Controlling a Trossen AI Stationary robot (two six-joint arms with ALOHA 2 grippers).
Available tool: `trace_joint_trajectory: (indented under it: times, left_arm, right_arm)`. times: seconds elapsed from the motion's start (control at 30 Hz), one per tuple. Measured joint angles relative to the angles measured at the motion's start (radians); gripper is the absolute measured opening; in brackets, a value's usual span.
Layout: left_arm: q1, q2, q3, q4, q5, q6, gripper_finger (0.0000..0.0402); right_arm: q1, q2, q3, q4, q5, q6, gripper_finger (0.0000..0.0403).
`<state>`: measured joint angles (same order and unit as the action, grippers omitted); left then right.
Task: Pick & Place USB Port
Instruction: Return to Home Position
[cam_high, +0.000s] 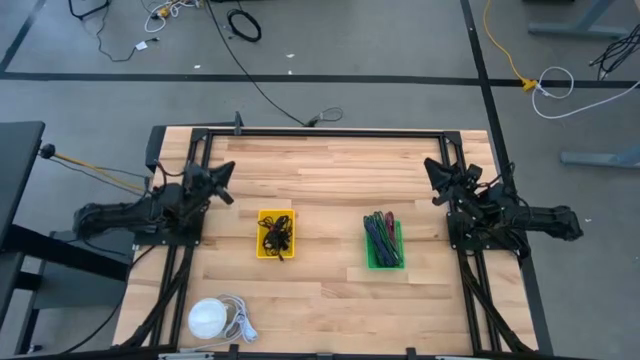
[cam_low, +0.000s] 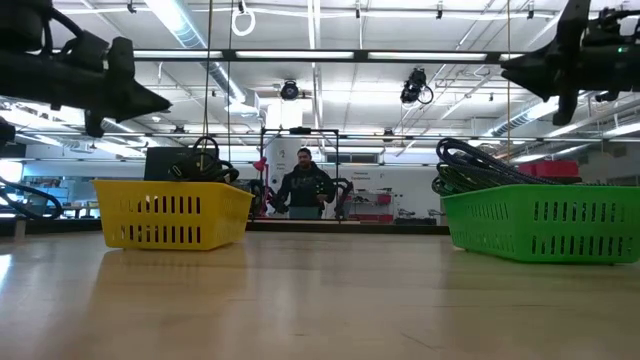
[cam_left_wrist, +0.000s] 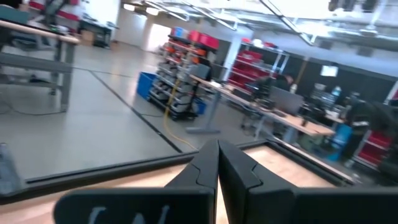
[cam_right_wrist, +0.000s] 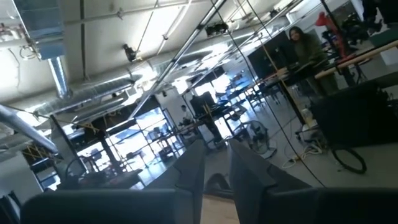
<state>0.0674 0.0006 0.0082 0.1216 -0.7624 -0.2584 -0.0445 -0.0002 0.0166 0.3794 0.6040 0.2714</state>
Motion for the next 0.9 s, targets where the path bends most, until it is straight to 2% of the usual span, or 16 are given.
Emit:
trace_joint_trajectory:
  times: [0.7,0.77,0.9]
  left_arm:
    - [0.195,0.004,-0.001,0.001,0.000,0.000,0.0014]
    - [0.207,0.004,-0.001,0.001,0.000,0.000,0.0014]
    - [0.211,0.004,-0.001,0.001,0.000,0.000,0.0014]
  right_arm:
    - [0.000,0.016,0.000,-0.006,0.004,-0.018,0.0072]
    - [0.002,0.016,0.000,-0.020,-0.075,-0.064,0.0072]
    - [0.003,0.016,0.000,-0.064,-0.323,-0.159,0.0072]
